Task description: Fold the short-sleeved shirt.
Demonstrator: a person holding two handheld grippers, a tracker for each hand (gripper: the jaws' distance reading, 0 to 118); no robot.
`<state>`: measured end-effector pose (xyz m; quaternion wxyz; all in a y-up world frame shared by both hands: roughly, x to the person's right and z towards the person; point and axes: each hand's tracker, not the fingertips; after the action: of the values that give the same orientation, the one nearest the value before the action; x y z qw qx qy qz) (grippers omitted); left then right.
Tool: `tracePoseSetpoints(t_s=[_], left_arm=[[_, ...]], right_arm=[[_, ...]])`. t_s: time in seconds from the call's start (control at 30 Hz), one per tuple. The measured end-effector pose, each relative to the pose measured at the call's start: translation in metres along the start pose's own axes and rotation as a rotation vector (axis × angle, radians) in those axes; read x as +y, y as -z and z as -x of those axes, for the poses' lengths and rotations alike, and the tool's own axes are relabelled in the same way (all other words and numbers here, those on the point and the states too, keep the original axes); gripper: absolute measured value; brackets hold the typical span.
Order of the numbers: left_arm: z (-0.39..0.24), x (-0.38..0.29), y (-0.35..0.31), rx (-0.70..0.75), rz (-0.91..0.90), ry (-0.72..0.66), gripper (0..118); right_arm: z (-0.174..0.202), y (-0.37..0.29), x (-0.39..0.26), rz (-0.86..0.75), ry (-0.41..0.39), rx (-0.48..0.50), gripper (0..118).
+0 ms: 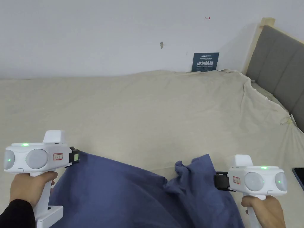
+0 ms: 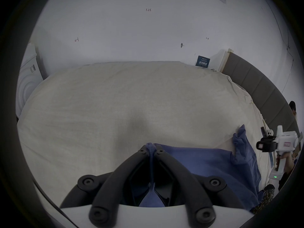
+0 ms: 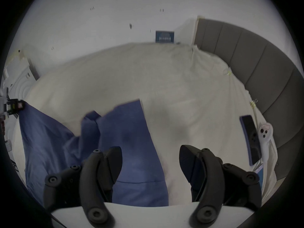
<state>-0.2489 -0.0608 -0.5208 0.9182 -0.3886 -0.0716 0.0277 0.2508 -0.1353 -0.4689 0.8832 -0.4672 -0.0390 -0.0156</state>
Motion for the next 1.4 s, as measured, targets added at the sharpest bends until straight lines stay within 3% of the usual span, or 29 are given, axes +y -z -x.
tracePoseSetpoints(t_s=[0.2,0.3,0.33,0.4,0.5,0.63,1.03,1.4], left_arm=[[-0.003,-0.005,-0.013,-0.003,-0.010,-0.028,1],[-0.003,-0.009,-0.015,-0.007,-0.008,-0.043,1],[-0.004,-0.011,-0.016,-0.006,-0.006,-0.043,1],[-0.005,-0.014,-0.019,-0.002,-0.004,-0.041,1],[-0.003,-0.018,-0.025,0.004,-0.005,-0.054,1],[0.005,-0.026,-0.044,0.014,-0.026,-0.088,1],[0.045,-0.021,-0.143,0.073,-0.171,-0.170,1],[0.057,0.068,-0.259,0.144,-0.408,-0.132,1]], right_arm=[[0.013,0.033,-0.012,0.122,-0.004,-0.034,66],[0.016,0.034,-0.018,0.102,-0.015,-0.032,50],[0.014,0.035,-0.016,0.099,-0.001,-0.016,43],[0.016,0.037,-0.016,0.108,-0.012,0.032,1],[0.026,0.032,-0.018,0.081,-0.131,-0.010,1],[0.022,-0.024,-0.014,-0.061,-0.040,0.047,1],[-0.001,-0.212,0.040,-0.496,-0.032,0.081,1],[0.021,-0.310,0.120,-0.753,-0.103,0.084,1]])
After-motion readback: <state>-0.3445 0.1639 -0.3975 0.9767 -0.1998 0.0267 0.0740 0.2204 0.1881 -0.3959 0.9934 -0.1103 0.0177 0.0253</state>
